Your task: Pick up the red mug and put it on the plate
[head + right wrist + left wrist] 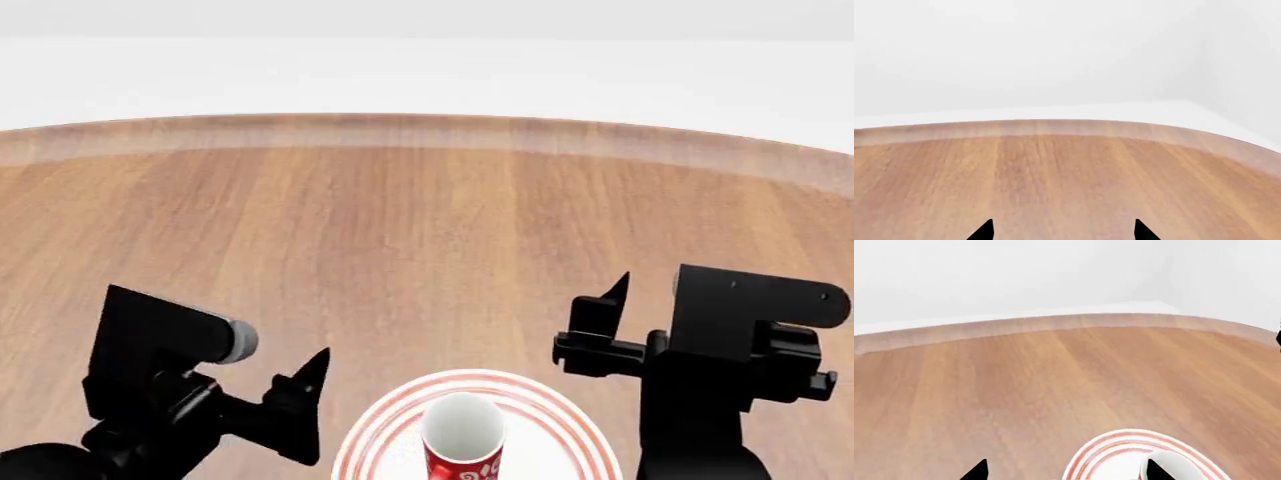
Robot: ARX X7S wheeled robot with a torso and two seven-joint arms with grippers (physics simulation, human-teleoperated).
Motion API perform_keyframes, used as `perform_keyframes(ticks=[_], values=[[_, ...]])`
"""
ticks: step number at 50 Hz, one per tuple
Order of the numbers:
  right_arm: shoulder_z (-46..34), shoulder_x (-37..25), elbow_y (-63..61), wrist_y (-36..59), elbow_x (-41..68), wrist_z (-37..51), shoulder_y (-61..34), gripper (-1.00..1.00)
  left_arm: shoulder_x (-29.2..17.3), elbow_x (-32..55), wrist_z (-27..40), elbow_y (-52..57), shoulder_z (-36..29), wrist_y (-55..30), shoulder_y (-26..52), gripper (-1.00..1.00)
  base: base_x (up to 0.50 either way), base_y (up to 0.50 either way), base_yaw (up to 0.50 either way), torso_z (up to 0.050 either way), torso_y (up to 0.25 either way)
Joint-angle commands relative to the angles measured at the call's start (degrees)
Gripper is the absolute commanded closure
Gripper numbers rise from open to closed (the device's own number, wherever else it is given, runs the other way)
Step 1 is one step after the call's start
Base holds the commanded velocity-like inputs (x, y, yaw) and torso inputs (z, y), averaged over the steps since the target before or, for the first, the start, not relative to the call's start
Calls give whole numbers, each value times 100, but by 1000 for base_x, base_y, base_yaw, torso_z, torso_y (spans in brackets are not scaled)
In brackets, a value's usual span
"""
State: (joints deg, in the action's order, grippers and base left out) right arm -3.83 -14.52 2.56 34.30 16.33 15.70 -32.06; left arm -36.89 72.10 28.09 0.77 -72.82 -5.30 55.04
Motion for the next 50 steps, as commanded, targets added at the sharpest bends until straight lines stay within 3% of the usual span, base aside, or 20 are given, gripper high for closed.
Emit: perform_keyframes(ticks=[1, 7, 16, 39, 50], values=[[-74, -26, -115, -112, -11, -28, 63, -100, 194, -637, 953, -446, 298, 737, -219, -100, 0, 0, 0, 0, 0], [-123, -47, -252, -292, -16, -89, 166, -100, 361, -1293, 1523, -795, 236, 863, -187, -100, 0, 0, 0, 0, 0], [-300, -120, -641, -703, -192, -121, 384, -100, 288, -1398, 1681, -732, 337, 1039, -237, -100, 0, 0, 0, 0, 0], [-640, -380, -2431, -213, -258, 10, 722, -100, -214, -1684, 2209, 322, 441, 1071, -145, -100, 0, 0, 0, 0, 0], [-710, -431, -2721, -161, -262, 38, 782, -100, -327, -1798, 2330, 595, 457, 1097, -159, -100, 0, 0, 0, 0, 0]])
